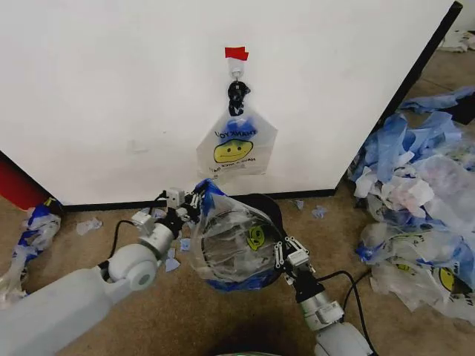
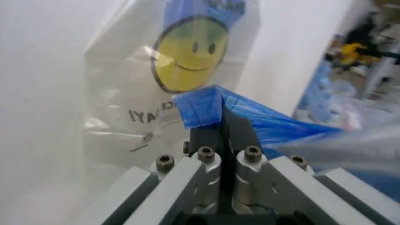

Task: Pick up the garbage bag from the wall and place it over the trash bin.

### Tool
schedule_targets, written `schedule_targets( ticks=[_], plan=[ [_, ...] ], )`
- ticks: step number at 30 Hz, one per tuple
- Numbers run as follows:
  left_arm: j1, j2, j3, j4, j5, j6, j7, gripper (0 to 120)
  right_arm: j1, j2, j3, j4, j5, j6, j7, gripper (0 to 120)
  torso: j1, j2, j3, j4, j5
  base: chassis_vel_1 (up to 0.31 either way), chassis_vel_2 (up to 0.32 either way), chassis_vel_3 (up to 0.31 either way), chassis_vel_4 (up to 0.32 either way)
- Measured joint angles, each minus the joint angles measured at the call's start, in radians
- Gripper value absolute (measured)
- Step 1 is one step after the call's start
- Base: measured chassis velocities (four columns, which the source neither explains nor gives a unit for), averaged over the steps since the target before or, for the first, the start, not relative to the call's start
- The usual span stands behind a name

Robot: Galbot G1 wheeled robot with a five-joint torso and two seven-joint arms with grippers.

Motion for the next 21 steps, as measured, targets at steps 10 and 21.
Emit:
schedule_targets(
  ticks=[10, 21],
  plan=[
    [0.009, -0.053, -0.012, 0.128, -0.014, -0.051, 0.17, 0, 0.014, -0.007, -0.002, 0.011, 0.015, -0.004, 0.001, 0, 0.0, 0.0, 0.0, -0.0001, 0.0003, 0.0, 0.0, 0.0, 0.0],
    [0.002, -0.118, 0.028, 0.183, 0.022, -0.074, 0.174, 0, 0.013, -0.003, -0.004, 0.029, 0.02, -0.009, 0.002, 0, 0.0, 0.0, 0.0, -0.0001, 0.0002, 0.0, 0.0, 0.0, 0.0]
  ],
)
